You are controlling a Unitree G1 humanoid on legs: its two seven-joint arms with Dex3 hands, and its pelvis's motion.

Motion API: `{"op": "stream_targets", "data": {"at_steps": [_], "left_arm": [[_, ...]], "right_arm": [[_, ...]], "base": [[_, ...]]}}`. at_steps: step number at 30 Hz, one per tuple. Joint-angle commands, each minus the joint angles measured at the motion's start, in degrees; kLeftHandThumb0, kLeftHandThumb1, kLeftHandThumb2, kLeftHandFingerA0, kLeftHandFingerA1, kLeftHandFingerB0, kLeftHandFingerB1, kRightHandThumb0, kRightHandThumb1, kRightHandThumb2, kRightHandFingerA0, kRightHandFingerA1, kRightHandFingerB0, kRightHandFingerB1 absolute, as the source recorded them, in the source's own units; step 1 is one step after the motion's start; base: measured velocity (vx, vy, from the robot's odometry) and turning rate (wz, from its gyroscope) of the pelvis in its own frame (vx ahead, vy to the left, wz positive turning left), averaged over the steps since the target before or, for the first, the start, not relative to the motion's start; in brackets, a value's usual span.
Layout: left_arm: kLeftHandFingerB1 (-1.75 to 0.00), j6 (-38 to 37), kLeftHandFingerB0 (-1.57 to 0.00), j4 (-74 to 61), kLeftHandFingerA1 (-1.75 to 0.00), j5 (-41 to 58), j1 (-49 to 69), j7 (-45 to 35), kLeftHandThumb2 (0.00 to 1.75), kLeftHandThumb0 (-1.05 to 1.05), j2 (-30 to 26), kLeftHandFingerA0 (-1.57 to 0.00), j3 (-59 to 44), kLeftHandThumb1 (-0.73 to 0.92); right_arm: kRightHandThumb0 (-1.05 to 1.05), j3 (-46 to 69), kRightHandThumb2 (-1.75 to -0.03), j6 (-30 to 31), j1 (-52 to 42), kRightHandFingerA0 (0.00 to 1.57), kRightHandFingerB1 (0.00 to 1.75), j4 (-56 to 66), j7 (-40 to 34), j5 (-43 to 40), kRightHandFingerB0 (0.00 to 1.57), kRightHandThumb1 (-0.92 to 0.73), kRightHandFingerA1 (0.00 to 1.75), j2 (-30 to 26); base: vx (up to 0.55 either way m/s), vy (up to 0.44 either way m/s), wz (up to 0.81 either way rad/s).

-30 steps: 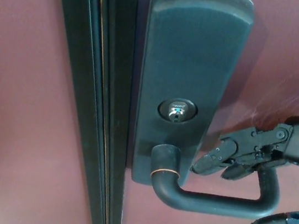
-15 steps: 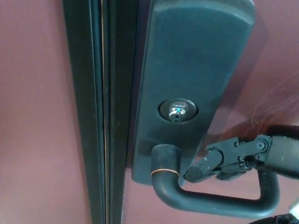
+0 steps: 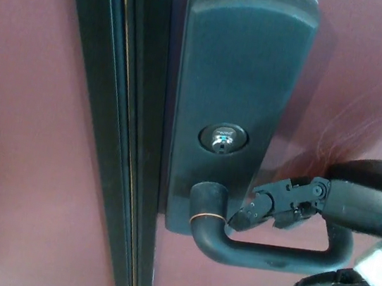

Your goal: The robot walks towards the door handle and put its right hand on it and twist the handle

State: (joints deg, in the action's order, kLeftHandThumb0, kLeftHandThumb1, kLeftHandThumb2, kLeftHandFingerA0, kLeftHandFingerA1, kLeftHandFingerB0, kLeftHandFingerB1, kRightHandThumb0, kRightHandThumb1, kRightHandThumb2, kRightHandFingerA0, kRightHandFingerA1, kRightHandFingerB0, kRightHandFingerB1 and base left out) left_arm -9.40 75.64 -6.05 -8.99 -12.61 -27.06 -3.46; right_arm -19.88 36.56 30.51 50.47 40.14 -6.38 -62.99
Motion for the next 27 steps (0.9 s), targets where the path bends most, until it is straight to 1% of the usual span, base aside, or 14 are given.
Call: {"op": "stream_targets", "data": {"at_steps": [1,11,12,15,17,20,21,22,23,24,25,26,27], "left_arm": [[-0.32,0.31,-0.31,0.15,-0.39,0.18,0.17,-1.5,0.58,-0.29,-0.57,-0.46,-0.5,0.6],[-0.33,0.66,-0.3,0.21,-0.39,0.2,-0.29,-1.65,0.59,-0.31,-0.63,-0.46,-0.88,0.61],[-0.33,1.23,-0.3,0.28,-0.39,0.34,-1.11,-1.22,0.59,-0.31,-0.51,-0.46,-1.1,0.61],[-0.32,1.2,-0.3,0.33,-0.39,0.34,-1.38,-1.27,0.58,-0.3,-0.46,-0.46,-1.28,0.6],[-0.32,1.49,-0.3,0.42,-0.39,0.36,-1.93,-1.34,0.58,-0.29,-0.44,-0.46,-1.43,0.6],[-0.32,1.78,-0.3,0.29,-0.39,0.63,-2.91,-1.59,0.58,-0.29,-0.59,-0.46,-1.91,0.6],[-0.32,1.65,-0.3,0.28,-0.39,0.45,-2.57,-1.54,0.58,-0.29,-0.58,-0.46,-1.84,0.6],[-0.32,1.5,-0.3,0.26,-0.39,0.25,-2.28,-1.43,0.58,-0.29,-0.53,-0.46,-1.71,0.6],[-0.32,1.56,-0.3,0.26,-0.39,0.2,-2.23,-1.3,0.58,-0.29,-0.43,-0.46,-1.67,0.6],[-0.32,1.53,-0.3,0.24,-0.39,0.19,-2.06,-1.33,0.58,-0.29,-0.42,-0.46,-1.64,0.6],[-0.32,1.51,-0.3,0.23,-0.39,0.19,-1.99,-1.35,0.58,-0.29,-0.43,-0.46,-1.62,0.6],[-0.33,1.64,-0.3,0.27,-0.39,0.18,-2.15,-1.35,0.59,-0.3,-0.47,-0.46,-1.61,0.61],[-0.33,1.84,-0.3,0.28,-0.39,0.17,-2.28,-1.4,0.59,-0.3,-0.53,-0.46,-1.6,0.61]], "right_arm": [[-0.36,-2.13,-0.6,2.51,-1.88,0.44,0.34,-0.15,1.96,3.07,0.33,-0.67,0.41,0.83],[-0.36,-6.07,-0.61,3.99,-2.44,0.41,0.34,-0.53,2.92,7.35,0.32,-0.68,0.4,2.99],[-0.36,-6.91,-0.61,4.0,-2.72,0.45,0.34,-1.23,2.55,8.38,0.33,-0.68,0.41,3.58],[-0.36,-7.63,-0.6,4.11,-3.63,0.48,0.35,-1.53,2.33,9.82,0.36,-0.68,0.42,4.42],[-0.35,-8.59,-0.59,3.93,-4.12,0.55,0.36,-2.38,1.97,11.09,0.4,-0.67,0.45,5.4],[-0.34,-9.09,-0.59,3.78,-4.45,0.59,0.38,-3.17,1.8,12.63,0.43,-0.66,0.47,6.58],[-0.4,-9.52,-0.76,4.01,-5.19,0.63,0.5,-2.64,1.78,13.29,0.46,-0.56,0.61,6.69],[-0.4,-10.06,-0.76,4.19,-5.84,0.63,0.5,-2.14,1.73,13.95,0.46,-0.56,0.61,6.72],[-0.38,-10.37,-0.76,3.82,-6.26,0.67,0.53,-2.12,1.78,14.58,0.5,-0.56,0.65,6.79],[-0.26,-10.79,-0.59,3.32,-6.74,0.73,0.49,-2.15,1.91,15.34,0.61,-0.65,0.7,6.85],[-0.26,-10.94,-0.59,3.13,-6.98,0.73,0.49,-2.16,2.04,15.8,0.61,-0.65,0.7,6.96],[-0.19,-11.22,-0.58,2.5,-7.1,0.71,0.58,-2.55,2.19,16.25,0.65,-0.64,0.87,6.94],[-0.14,-11.47,-0.58,1.73,-7.4,0.67,0.68,-2.78,2.53,16.93,0.64,-0.64,1.02,6.8]], "base": [[0.0,0.0,0.0],[0.0,0.0,0.0],[0.0,0.0,0.0],[0.0,0.0,0.0],[0.0,0.0,0.0],[0.0,0.0,0.0],[0.0,0.0,0.0],[0.0,0.0,0.0],[0.0,0.0,0.0],[0.0,0.0,0.0],[0.0,0.0,0.0],[0.0,0.0,0.0],[0.0,0.0,0.0]]}}
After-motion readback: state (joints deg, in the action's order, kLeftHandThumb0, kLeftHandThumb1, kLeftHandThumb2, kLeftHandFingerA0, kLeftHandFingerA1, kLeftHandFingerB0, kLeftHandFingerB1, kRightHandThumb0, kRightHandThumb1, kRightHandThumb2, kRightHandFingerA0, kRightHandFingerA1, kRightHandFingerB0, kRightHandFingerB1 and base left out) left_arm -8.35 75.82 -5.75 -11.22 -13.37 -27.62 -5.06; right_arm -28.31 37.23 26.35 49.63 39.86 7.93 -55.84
